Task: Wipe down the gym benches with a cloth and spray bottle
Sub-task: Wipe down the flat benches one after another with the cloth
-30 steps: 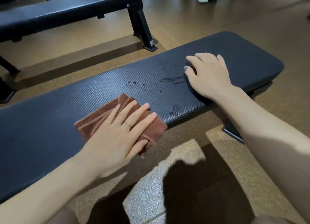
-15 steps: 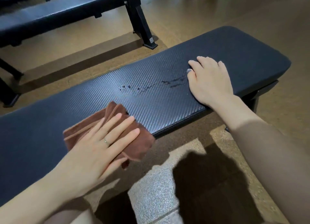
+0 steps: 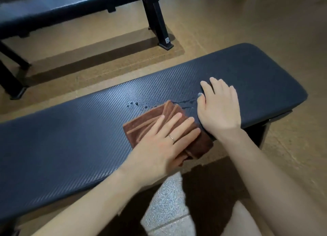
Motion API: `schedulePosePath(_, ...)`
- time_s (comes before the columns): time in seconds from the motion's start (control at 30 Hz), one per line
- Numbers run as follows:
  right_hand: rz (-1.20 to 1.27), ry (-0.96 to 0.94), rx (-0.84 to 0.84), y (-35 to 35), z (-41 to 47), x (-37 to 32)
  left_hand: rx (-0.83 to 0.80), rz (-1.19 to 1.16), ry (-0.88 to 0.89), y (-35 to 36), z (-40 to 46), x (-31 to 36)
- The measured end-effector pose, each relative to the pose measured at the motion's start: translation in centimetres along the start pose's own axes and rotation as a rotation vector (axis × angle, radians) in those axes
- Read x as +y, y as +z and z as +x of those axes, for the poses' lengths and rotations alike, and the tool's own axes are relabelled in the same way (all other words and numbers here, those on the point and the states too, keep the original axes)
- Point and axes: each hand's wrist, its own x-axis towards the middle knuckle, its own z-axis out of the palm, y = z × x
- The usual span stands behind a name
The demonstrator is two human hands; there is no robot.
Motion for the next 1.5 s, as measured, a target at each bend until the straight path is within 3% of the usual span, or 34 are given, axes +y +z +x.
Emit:
schedulePosePath(0.1, 0.002, 0.004, -0.003, 0.0, -0.3, -0.1, -0.024, 0.051, -0.034, -0.1, -4.0, -1.4)
schedulePosePath(0.23, 0.005, 0.006, 0.016, 0.1, -0.3, -0.1, -0.029, -0.071, -0.160, -0.2, -6.6, -2.9)
schedulePosePath(0.43, -0.081, -0.012, 0.126, 0.7, -0.6, -0.1, -0.010, -0.148, -0.274, -0.1, -0.2, -4.6)
schedulePosePath(0.67, 0.018, -0.002, 0.184, 1.5, -0.7, 0.4, 0.012, -0.174, -0.252, -0.5, 5.1, -10.3)
schedulePosePath(0.93, 0.011, 0.050, -0.034, 0.3, -0.3, 0.2, 0.003, -0.348, -0.476, -0.8, 6.9, -18.4)
schedulePosePath(1.07, 0.042, 0.046, 0.028, 0.5, -0.6, 0.2, 0.004, -0.316, -0.412, -0.7, 3.3, -19.5)
schedulePosePath(1.17, 0.037, 0.047, 0.069, 0.4, -0.6, -0.1, -0.050, -0.336, -0.501, -0.8, 0.4, -21.9)
schedulePosePath(1.33, -0.053, 0.020, 0.059, 0.1, -0.5, -0.9, -0.022, -0.264, -0.523, -1.0, 4.4, -20.2)
schedulePosePath(1.5, -0.018, 0.029, 0.102, 0.6, -0.5, -0.5, -0.021, -0.330, -0.415, -1.1, 16.2, -14.8)
